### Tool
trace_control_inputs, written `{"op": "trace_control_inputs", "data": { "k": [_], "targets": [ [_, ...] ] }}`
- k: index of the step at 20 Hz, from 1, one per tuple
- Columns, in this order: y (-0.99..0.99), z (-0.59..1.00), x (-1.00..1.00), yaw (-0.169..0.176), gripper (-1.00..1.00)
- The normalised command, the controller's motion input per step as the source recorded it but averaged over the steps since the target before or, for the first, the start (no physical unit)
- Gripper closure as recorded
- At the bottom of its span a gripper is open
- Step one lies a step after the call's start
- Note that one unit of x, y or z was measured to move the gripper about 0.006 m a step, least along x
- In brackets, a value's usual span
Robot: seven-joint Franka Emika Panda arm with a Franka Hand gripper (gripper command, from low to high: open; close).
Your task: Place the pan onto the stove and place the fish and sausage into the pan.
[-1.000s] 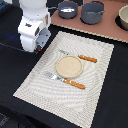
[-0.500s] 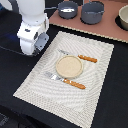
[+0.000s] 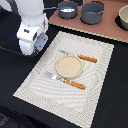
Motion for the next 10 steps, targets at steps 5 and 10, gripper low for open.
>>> {"op": "trace_control_inputs", "data": {
  "k": [5,10],
  "targets": [
    [0.00,0.01,-0.14,0.022,1.00],
    [-0.01,0.14,-0.08,0.009,1.00]
  ]
}}
